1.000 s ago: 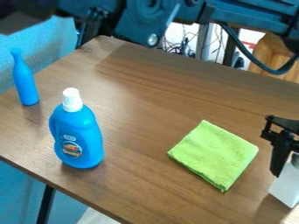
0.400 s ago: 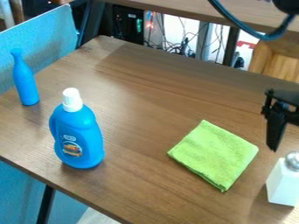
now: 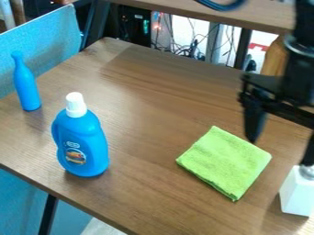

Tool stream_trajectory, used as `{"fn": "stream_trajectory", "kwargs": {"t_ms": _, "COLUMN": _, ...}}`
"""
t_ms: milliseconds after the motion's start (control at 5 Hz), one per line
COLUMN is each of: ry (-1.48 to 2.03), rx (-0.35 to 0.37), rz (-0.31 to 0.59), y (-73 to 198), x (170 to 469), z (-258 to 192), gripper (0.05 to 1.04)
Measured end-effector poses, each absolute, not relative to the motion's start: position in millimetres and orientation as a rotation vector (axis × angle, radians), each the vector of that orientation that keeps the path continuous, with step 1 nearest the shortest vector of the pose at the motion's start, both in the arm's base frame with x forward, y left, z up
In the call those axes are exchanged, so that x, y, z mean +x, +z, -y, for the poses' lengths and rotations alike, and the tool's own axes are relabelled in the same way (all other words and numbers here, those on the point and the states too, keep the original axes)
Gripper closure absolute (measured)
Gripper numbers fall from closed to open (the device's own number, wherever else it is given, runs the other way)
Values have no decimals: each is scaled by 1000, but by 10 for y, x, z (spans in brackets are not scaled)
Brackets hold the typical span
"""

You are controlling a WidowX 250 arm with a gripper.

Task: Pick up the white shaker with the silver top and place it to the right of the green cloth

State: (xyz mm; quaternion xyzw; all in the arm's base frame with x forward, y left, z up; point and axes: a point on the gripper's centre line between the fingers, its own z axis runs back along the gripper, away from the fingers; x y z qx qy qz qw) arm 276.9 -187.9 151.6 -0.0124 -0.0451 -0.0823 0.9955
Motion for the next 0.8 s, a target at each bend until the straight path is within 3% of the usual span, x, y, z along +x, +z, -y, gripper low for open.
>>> {"fn": "stream_trajectory", "kwargs": {"t_ms": 400, "ry": -16, "rx": 141, "rz": 56, "y": 1625, "x": 2641, "z": 952, "gripper": 82}}
{"fn": "stream_trajectory", "kwargs": {"t_ms": 800, "ry": 127, "rx": 120, "rz": 50, "y": 1787, "x": 2712, "z": -105, "gripper": 82}}
